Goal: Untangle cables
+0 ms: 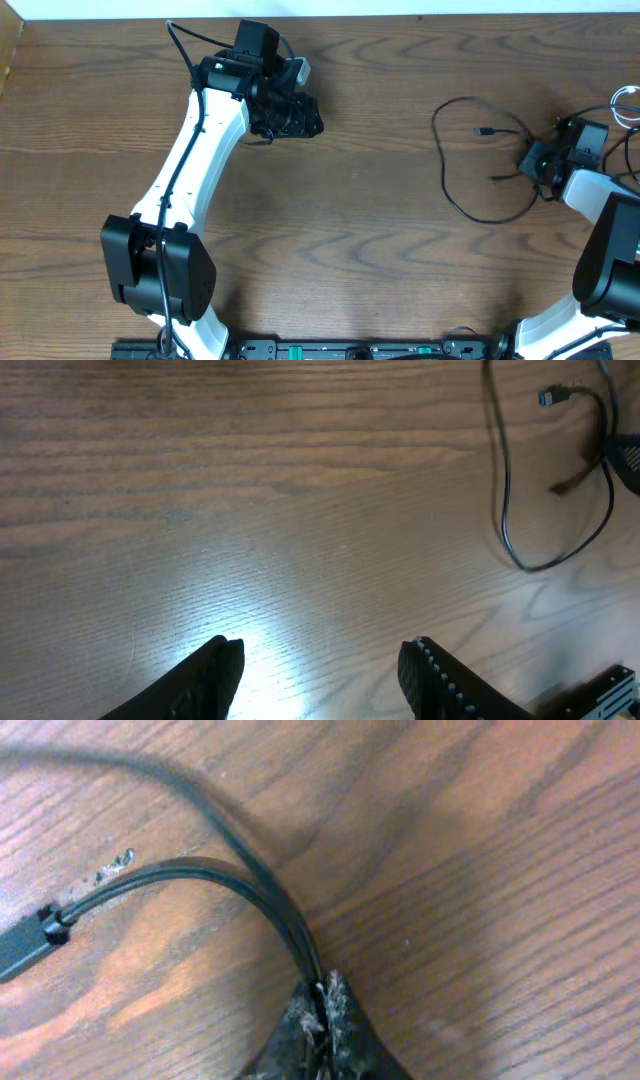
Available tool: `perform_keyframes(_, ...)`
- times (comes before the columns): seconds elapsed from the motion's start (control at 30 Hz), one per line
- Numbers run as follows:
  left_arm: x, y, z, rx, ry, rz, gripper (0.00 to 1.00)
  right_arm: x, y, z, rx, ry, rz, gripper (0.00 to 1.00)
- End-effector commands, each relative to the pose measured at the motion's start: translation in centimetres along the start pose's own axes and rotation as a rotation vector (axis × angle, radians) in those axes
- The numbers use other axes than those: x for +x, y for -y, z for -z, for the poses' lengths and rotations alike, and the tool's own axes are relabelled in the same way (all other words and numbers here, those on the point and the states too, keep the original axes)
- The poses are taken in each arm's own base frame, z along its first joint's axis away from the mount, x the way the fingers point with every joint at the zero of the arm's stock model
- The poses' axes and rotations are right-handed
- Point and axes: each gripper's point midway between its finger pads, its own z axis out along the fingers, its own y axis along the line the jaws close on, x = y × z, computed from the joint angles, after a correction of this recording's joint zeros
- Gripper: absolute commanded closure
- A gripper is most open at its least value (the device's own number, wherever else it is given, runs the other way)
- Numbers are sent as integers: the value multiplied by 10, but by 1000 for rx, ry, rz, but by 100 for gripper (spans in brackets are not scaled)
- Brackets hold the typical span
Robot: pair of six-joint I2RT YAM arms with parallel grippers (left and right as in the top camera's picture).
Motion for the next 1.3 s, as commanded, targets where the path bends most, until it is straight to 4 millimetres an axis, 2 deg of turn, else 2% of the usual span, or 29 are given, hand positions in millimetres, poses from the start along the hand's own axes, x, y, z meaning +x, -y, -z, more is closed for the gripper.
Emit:
perform_keyframes(0.0, 0, 0, 4, -11, 10, -14, 44, 58, 12, -18, 30, -164, -15, 99)
perform_keyframes(0.1, 0, 0, 4, -11, 10, -14, 44, 49, 4, -8, -7, -152, -17, 99)
perform_keyframes(0.23, 0, 0, 4, -11, 10, -14, 44, 20, -14, 25, -69, -119, -22, 99)
perform_keyframes(0.4, 0, 0, 4, -11, 10, -14, 44, -40, -30, 91, -91, -9, -28, 99)
perform_keyframes(0.57, 0, 0, 4, -11, 10, -14, 44, -97, -37, 163, -95, 122, -61, 99)
perform_keyframes(0.67, 0, 0, 4, -11, 10, -14, 44, -121, -34, 196, -94, 178, -89, 99)
perform_keyframes(0.73, 0, 0, 4, -11, 10, -14, 44, -127, -31, 208, -89, 189, -101, 99)
perform_keyframes(0.8, 0, 0, 4, -12, 10, -14, 44, -126, -28, 212, -79, 177, -110, 99)
perform_keyframes(0.9, 0, 0, 4, -11, 10, -14, 44, -109, -23, 208, -59, 104, -125, 99)
perform_keyframes(1.13, 0, 0, 4, -11, 11, -14, 44, -37, -14, 186, -3, -181, -137, 99)
perform_keyframes(1.27, 0, 0, 4, -11, 10, -14, 44, -5, -10, 169, 15, -281, -136, 98)
